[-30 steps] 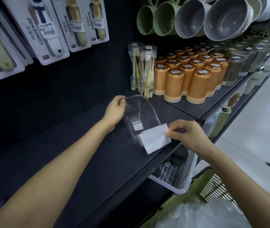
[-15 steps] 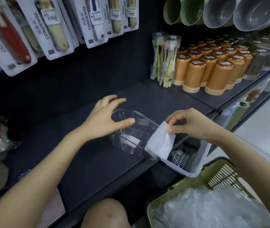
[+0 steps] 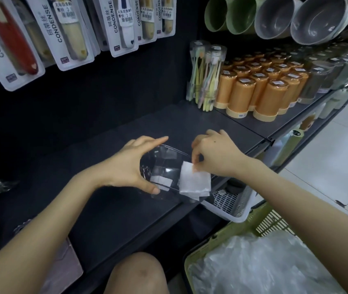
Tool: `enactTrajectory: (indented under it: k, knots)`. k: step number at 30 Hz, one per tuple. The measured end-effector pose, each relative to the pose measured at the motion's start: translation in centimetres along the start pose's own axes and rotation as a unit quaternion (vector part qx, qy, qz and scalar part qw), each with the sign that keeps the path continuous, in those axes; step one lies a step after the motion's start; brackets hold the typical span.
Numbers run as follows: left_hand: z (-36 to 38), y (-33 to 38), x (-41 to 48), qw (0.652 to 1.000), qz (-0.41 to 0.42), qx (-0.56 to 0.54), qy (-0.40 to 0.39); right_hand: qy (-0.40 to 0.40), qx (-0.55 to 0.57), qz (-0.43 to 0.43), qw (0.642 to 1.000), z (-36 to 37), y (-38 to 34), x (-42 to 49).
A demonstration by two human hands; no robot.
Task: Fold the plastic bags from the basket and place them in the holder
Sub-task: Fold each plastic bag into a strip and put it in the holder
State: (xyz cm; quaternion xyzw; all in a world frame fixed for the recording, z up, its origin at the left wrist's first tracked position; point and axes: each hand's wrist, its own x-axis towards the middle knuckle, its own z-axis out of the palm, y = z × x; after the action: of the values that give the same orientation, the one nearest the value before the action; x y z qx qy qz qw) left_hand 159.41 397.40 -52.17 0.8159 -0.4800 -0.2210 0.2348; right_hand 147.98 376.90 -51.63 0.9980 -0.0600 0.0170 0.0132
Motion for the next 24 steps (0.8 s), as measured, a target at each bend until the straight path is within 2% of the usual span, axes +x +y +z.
enactTrajectory:
  k: [4,10,17,24]
  knots:
    - [1.2,0.1,-1.9,0.996,0.017,0.008,0.086,0.143,-0.025,-0.027,0.989,1.6,-1.3,-0.9]
    - [2.7,1.0,-3.7,0.984,0.019,0.030,0.173,0.259,-0.030,-0.019,0.965,4.0,-2.7,-1.4]
    - [3.7,1.5,-4.8,0.978,0.024,0.039,0.203,0.256,0.023,0.040,0.965,5.3,-3.4,-1.9]
    - [3.9,1.2,-5.1,0.978,0.017,0.034,0.206,0.222,0.101,0.003,0.970,4.5,-2.0,-3.9]
